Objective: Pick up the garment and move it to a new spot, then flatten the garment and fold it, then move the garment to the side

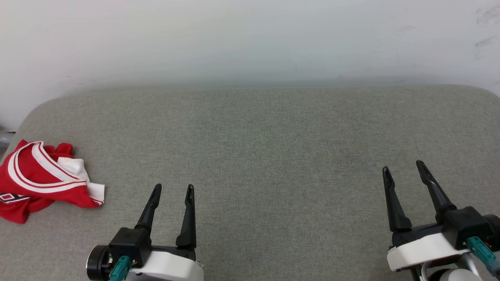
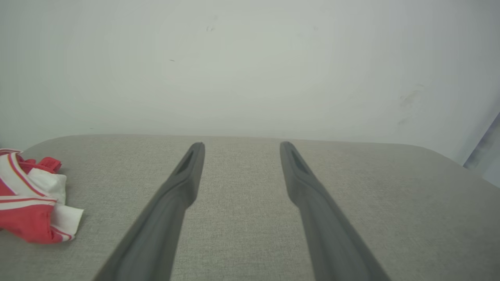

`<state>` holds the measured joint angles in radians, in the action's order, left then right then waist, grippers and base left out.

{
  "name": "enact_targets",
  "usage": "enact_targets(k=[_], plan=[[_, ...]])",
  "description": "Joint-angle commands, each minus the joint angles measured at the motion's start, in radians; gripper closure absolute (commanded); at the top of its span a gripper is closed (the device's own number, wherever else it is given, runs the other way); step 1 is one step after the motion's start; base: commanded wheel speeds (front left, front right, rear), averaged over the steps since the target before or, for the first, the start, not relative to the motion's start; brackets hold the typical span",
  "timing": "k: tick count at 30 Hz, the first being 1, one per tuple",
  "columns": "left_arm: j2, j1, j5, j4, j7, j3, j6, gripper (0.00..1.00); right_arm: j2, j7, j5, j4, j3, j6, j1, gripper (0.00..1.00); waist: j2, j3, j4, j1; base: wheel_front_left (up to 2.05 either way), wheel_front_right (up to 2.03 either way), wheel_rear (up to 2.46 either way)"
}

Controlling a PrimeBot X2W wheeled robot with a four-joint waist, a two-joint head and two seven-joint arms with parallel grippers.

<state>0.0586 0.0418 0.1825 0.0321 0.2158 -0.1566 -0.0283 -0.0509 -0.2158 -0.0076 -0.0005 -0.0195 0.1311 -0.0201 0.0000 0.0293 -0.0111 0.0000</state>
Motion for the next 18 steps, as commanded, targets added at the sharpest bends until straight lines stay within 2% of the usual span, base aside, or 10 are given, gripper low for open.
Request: enact_targets(k=[1, 7, 12, 18], plan=[[0.007, 0.001, -0.015, 0.009, 0.008, -0.003, -0.004, 0.0, 0.001, -0.008, -0.017, -0.01, 0.003, -0.001, 0.007, 0.0, 0.0, 0.0, 0.0, 0.0, 0.0, 0.0, 0.0], [0.006, 0.007, -0.025, 0.044, 0.019, -0.005, -0.01, 0.0, 0.001, -0.019, -0.015, -0.012, 0.009, 0.0, 0.014, 0.0, 0.0, 0.003, 0.001, 0.0, 0.0, 0.0, 0.0], [-0.002, 0.018, -0.033, 0.051, 0.029, 0.016, 0.024, 0.0, 0.001, -0.028, 0.128, 0.016, 0.015, -0.001, 0.025, 0.0, 0.0, 0.005, 0.001, 0.0, 0.0, 0.0, 0.0], [-0.007, 0.034, -0.057, 0.039, 0.039, 0.038, 0.044, 0.0, 0.001, -0.04, 0.193, 0.046, 0.035, -0.001, 0.021, 0.0, 0.0, 0.006, 0.001, 0.0, 0.0, 0.0, 0.0]])
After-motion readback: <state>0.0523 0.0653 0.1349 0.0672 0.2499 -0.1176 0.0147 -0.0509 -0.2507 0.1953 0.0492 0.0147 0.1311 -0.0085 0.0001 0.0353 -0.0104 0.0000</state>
